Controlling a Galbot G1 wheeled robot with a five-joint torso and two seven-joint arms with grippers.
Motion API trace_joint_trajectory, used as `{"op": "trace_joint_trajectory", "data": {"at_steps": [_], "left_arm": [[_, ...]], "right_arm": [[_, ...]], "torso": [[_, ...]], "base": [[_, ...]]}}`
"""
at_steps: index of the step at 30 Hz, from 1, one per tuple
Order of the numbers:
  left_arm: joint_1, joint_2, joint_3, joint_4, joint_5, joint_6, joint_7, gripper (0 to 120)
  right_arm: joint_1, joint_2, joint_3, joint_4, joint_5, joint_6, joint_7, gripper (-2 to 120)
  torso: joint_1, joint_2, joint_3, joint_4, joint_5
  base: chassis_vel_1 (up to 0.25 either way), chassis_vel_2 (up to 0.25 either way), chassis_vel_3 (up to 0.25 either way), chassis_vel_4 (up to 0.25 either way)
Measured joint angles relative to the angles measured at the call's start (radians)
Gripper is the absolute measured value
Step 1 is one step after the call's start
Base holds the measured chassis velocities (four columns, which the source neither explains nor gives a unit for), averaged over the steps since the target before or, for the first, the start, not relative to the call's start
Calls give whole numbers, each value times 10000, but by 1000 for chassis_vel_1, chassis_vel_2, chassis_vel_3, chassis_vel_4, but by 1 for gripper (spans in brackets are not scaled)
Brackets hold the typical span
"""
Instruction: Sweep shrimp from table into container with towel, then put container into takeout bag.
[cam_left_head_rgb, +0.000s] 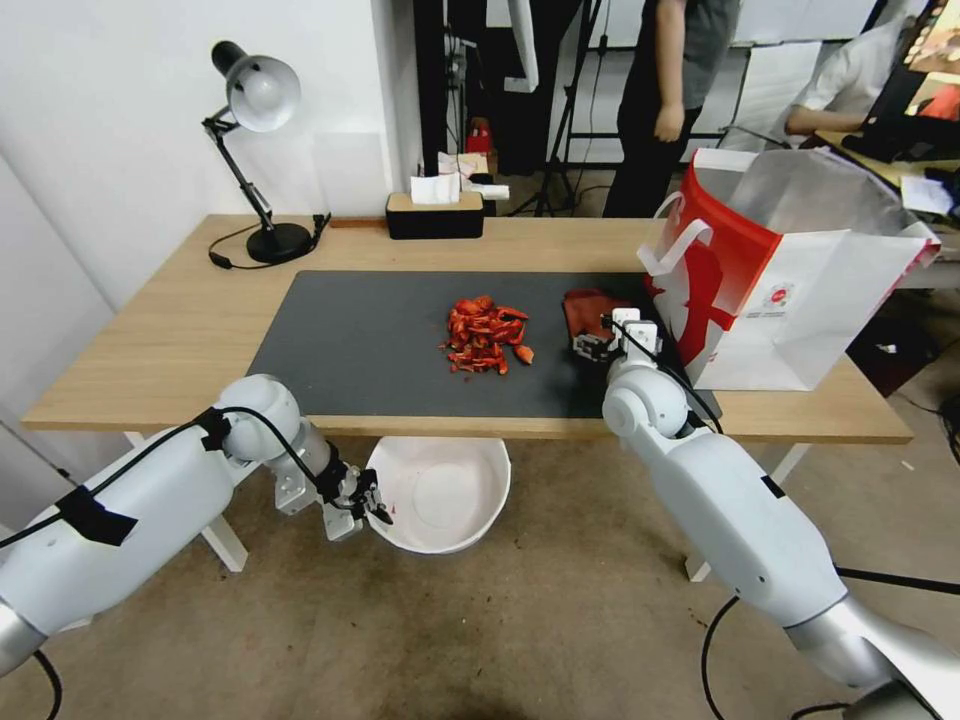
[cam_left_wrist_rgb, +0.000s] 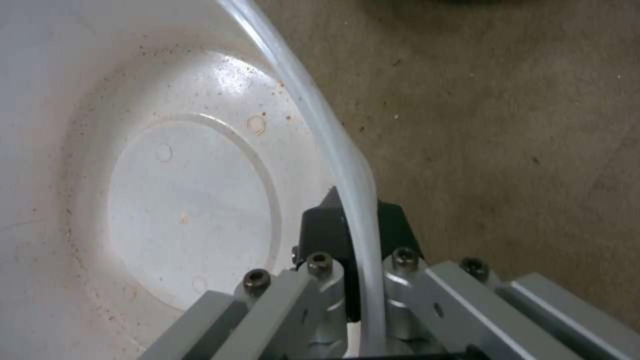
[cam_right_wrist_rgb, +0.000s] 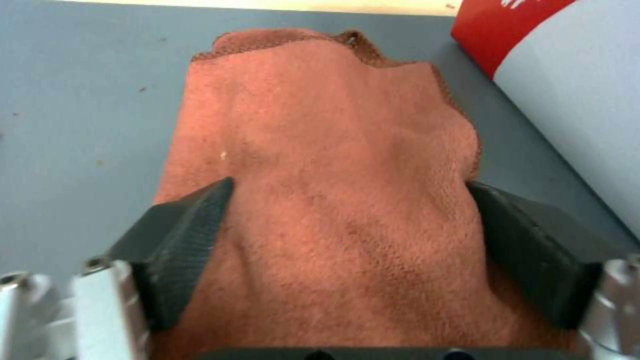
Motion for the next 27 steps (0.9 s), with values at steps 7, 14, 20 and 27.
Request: {"op": "trace_joint_trajectory", "data": {"at_steps": [7,14,20,27], "left_arm": [[116,46,-19,2,-4,-102,-28,0],[148,26,-23,18,4,-145,-47,0],[172,15,-53,80,26,-199,-58,0],[169,11,-182,104,34,-239,-62,0]], "right_arm": [[82,1,-40,13,221,10,-31,61],[155,-211,-137,-60,293,368,-806,33],[211,-488,-226,-203,-392,1101,-2081,13],[716,-1104,-650,-680,-1543,2005,-4343,8]], "torso": [[1,0,0,0,0],[1,-1,1,-1,1],[1,-1,1,0,2],[1,-1,1,-1,2]], "base": [[0,0,0,0],[0,0,0,0],[0,0,0,0],[0,0,0,0]]}}
